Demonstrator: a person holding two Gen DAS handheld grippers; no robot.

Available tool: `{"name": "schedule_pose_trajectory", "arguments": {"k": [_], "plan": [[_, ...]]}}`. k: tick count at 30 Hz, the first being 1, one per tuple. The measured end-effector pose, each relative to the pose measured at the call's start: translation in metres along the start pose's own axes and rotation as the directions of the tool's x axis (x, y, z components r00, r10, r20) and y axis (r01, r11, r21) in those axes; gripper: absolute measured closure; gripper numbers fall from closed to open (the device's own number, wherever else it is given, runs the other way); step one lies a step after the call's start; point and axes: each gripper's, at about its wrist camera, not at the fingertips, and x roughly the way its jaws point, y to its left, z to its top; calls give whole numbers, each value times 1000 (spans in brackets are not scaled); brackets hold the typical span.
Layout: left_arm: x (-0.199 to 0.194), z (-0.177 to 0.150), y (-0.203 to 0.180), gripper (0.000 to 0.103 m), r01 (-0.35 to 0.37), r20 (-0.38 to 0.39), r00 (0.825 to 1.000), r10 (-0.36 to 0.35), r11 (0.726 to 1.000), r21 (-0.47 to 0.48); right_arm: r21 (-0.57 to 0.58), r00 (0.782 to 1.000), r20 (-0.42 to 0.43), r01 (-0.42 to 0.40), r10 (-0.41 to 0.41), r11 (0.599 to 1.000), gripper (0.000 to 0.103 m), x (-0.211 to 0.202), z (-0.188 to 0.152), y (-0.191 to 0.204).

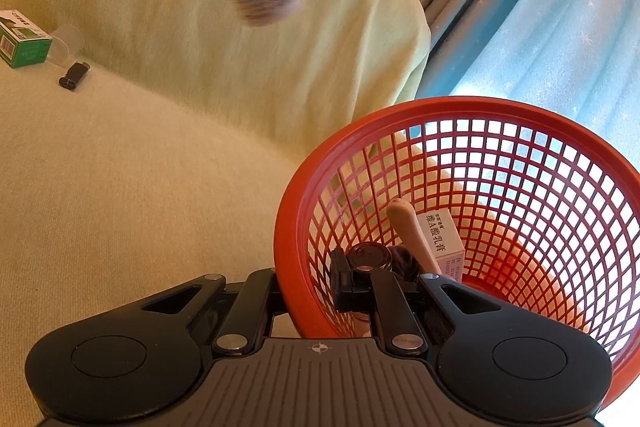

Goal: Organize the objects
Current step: 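Carry the pill bottle over the basket and release it with the left gripper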

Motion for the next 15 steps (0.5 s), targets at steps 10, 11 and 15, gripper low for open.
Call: {"name": "schedule_pose_trajectory", "arguments": {"k": [10, 11, 15], "plan": [[42, 69, -11, 83, 59, 137, 988, -66, 996, 61, 11, 1000, 1, -2, 2, 1000, 96, -2, 3, 1], [47, 75, -12, 83, 63, 149, 986, -73, 996, 65, 12, 1000, 1, -2, 2, 1000, 96, -2, 3, 1], [71, 104, -16, 82, 98, 184, 977, -108, 993, 64, 18, 1000, 1, -3, 3, 1000, 96, -2, 5, 1]]}}
